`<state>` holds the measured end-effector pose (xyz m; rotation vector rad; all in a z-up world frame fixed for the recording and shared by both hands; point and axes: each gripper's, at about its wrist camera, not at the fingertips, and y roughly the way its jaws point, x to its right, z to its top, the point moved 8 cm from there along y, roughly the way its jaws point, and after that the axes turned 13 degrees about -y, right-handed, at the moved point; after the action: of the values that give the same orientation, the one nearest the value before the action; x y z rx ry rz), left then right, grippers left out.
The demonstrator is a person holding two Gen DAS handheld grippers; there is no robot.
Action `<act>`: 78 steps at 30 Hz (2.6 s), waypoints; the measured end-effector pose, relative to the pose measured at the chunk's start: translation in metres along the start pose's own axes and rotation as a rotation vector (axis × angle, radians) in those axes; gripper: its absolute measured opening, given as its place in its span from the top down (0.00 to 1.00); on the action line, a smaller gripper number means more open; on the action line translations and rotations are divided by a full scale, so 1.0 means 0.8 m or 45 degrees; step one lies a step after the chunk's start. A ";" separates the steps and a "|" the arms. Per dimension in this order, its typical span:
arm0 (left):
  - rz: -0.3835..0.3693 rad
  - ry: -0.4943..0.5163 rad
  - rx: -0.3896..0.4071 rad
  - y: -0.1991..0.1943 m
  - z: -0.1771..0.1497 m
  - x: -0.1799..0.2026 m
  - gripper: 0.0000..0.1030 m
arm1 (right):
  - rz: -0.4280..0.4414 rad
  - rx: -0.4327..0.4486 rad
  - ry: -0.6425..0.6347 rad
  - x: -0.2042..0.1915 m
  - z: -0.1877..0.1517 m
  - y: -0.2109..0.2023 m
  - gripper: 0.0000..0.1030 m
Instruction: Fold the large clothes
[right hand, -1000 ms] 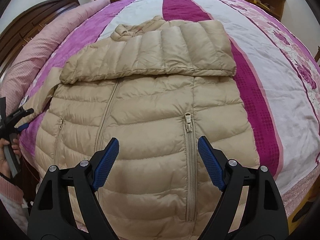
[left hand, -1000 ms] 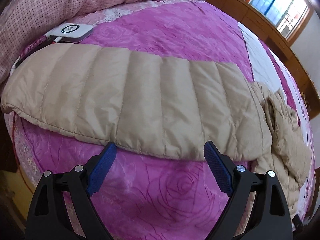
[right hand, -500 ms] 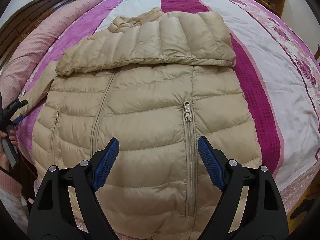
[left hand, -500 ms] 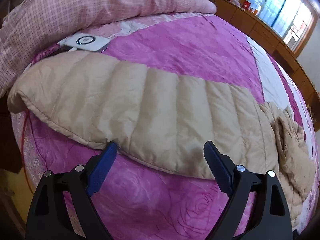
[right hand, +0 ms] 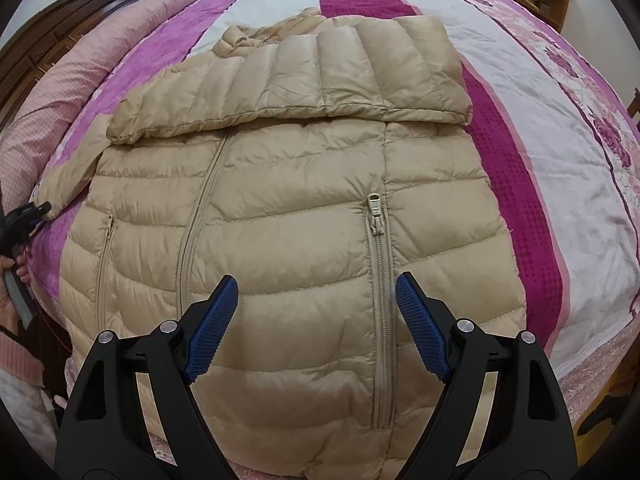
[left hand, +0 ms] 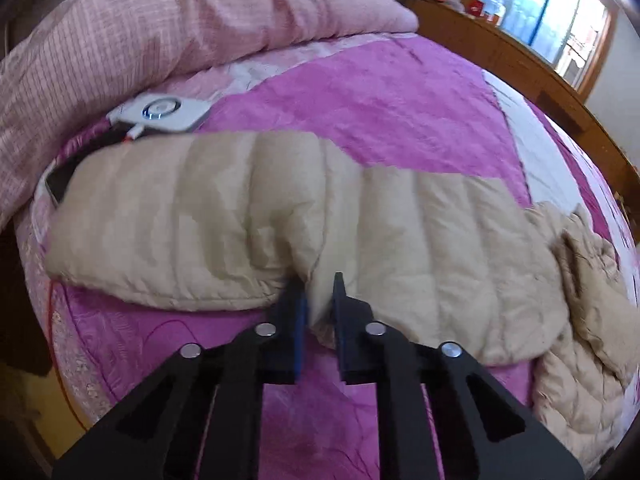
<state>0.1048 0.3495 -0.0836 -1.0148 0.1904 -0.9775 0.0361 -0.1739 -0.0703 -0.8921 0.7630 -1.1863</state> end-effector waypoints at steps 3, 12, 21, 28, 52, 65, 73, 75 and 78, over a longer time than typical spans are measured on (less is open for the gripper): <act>-0.010 0.061 0.059 -0.025 0.004 0.014 0.91 | 0.011 0.021 0.011 0.003 0.001 -0.003 0.22; -0.203 0.176 0.249 -0.134 0.025 0.080 0.93 | 0.014 0.058 0.044 0.016 0.002 -0.013 0.21; -0.413 0.312 0.321 -0.210 0.015 0.174 0.93 | 0.028 0.123 0.038 0.017 0.007 -0.029 0.11; -0.544 0.489 0.324 -0.241 -0.020 0.262 0.93 | 0.022 0.146 0.063 0.025 0.007 -0.038 0.11; -0.646 0.737 -0.204 -0.100 -0.239 0.395 0.93 | -0.030 0.130 0.163 0.068 -0.013 -0.039 0.11; -0.570 0.833 -0.331 -0.063 -0.290 0.399 0.51 | -0.033 0.118 0.213 0.087 -0.022 -0.033 0.11; -0.541 0.808 -0.377 -0.102 -0.294 0.371 0.35 | -0.017 0.147 0.184 0.080 -0.013 -0.042 0.11; -0.520 0.809 -0.363 -0.111 -0.291 0.357 0.35 | -0.018 0.156 0.168 0.075 -0.007 -0.044 0.11; -0.437 0.771 -0.329 -0.114 -0.274 0.323 0.35 | -0.018 0.164 0.157 0.066 0.002 -0.047 0.11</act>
<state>0.0804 0.0001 -0.0592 -0.9762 0.6735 -1.5929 0.0323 -0.2301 -0.0378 -0.7241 0.7711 -1.2969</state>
